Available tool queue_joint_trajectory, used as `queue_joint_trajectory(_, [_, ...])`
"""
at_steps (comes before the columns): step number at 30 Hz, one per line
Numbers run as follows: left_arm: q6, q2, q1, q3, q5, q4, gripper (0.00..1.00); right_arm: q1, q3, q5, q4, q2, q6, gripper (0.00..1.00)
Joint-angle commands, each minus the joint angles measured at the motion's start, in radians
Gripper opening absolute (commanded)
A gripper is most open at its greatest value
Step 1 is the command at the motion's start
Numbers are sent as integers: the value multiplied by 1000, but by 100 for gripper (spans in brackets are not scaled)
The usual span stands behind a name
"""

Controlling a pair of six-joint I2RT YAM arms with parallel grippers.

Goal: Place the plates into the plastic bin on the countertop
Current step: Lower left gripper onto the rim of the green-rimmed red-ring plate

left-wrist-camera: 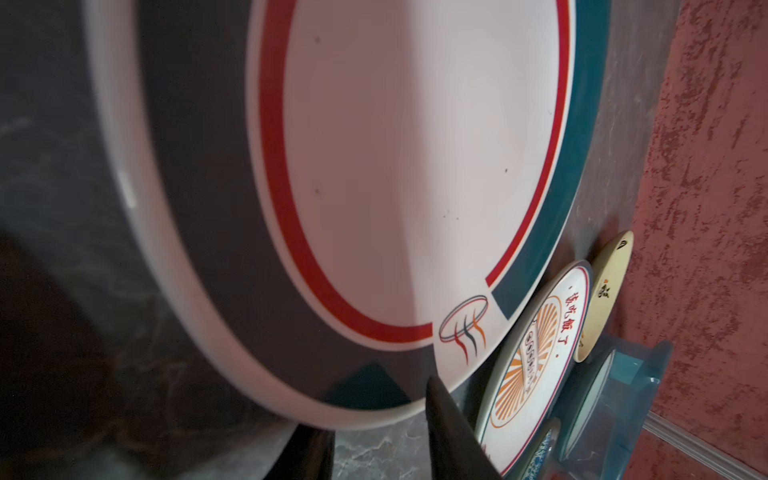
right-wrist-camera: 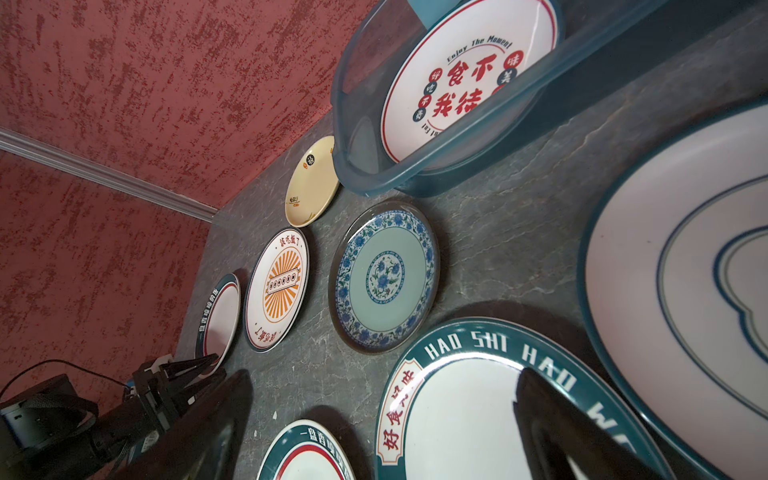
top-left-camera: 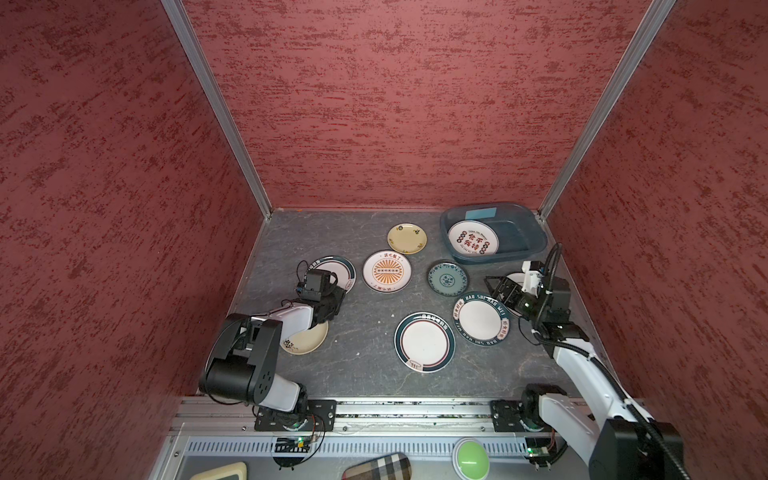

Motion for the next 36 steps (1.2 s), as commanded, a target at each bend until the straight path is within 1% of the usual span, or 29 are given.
queue_joint_trajectory(1, [-24,79,11,0,16,3,37,-4,3,-1,-7,-17,-17,99])
queue_joint_trajectory(5, [-26,130,11,16,35,30,32,-4,2,6,-13,-20,-15,99])
queue_joint_trajectory(6, [-29,139,11,19,38,33,30,-4,1,7,-16,-22,-17,99])
queue_joint_trajectory(7, [-30,145,12,20,42,39,25,-4,1,10,-18,-23,-17,99])
queue_joint_trajectory(8, [-30,145,12,22,43,39,24,-4,1,10,-19,-23,-17,99])
queue_joint_trajectory(20, [2,94,23,47,7,-40,22,-4,3,24,-16,-17,-15,99])
queue_joint_trajectory(26, [46,50,32,51,-54,-92,23,-4,0,22,-13,-14,-17,99])
queue_joint_trajectory(30, [69,44,47,55,-67,-94,25,-4,-2,25,-11,-4,-18,99])
queue_joint_trajectory(36, [102,61,58,81,-68,-81,25,-4,-5,28,-7,15,-15,99])
